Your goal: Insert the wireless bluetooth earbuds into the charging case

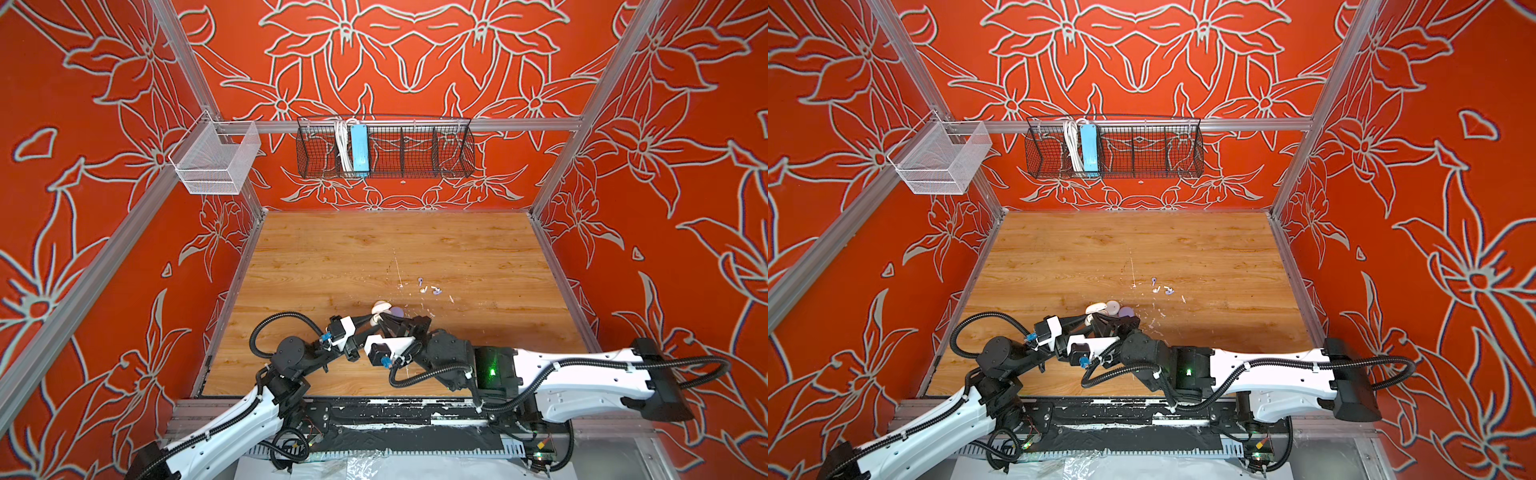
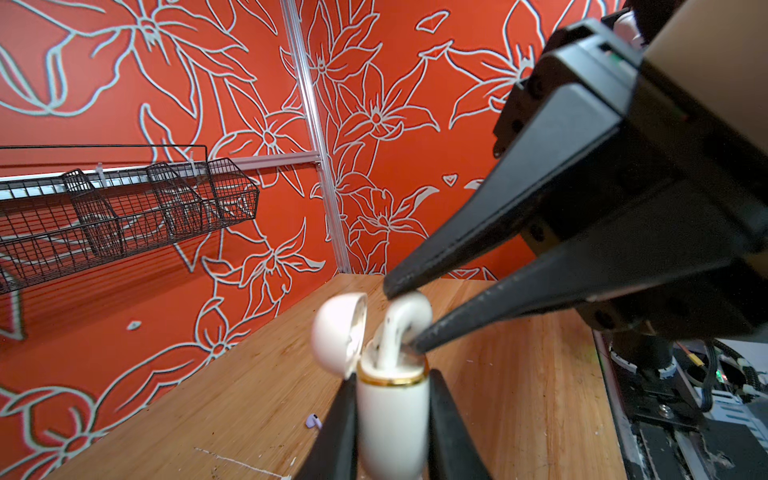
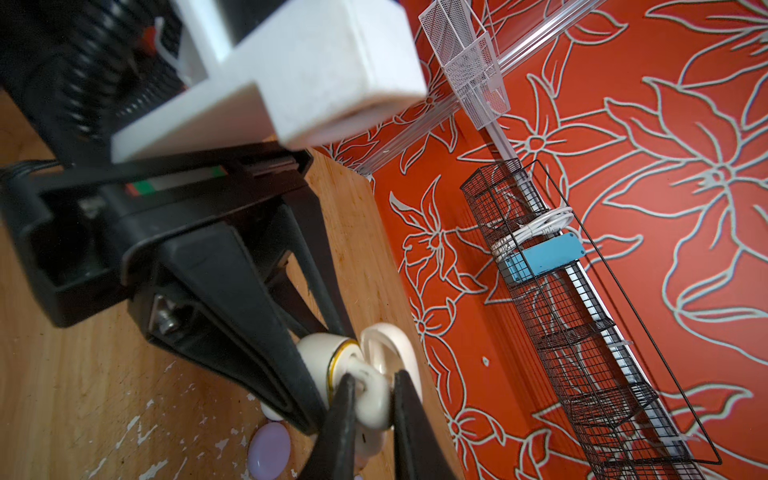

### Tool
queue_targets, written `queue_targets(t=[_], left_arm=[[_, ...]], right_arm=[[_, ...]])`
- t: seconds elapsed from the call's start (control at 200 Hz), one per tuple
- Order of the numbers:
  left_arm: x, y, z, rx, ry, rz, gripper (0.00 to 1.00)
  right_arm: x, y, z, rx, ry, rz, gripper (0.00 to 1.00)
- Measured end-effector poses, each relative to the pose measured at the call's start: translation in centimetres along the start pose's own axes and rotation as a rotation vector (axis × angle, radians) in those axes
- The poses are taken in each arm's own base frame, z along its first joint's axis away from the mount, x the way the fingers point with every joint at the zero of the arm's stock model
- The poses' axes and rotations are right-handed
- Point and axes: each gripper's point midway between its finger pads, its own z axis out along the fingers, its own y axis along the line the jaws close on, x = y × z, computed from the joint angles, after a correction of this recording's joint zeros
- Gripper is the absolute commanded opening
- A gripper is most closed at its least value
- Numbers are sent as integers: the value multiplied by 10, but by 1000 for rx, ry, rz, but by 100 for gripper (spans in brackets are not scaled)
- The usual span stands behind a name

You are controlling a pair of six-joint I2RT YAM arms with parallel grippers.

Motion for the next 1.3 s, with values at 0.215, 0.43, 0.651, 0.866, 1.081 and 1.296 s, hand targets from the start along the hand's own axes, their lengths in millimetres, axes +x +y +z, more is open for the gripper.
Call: queue_targets(t=[0.215, 0.43, 0.651, 0.866, 1.081, 1.296], left_arm=[[0, -1, 0, 4, -2, 1, 0], [1, -3, 0, 15, 2, 4, 0], [1, -3, 0, 14, 2, 7, 0], [-1, -2, 0, 10, -4, 11, 0], [0, -2, 0, 10, -3, 13, 0], [1, -4, 0, 26, 2, 17, 0]], right_arm=[[-1, 1, 0, -6, -5, 17, 24], [-2, -1, -1, -6, -15, 31, 33], [-3, 2, -4, -25, -34, 43, 38], [3, 0, -14, -37, -60, 86, 42], [2, -37, -36, 20, -118, 220, 45], [6, -79, -47, 113, -63, 396, 50]])
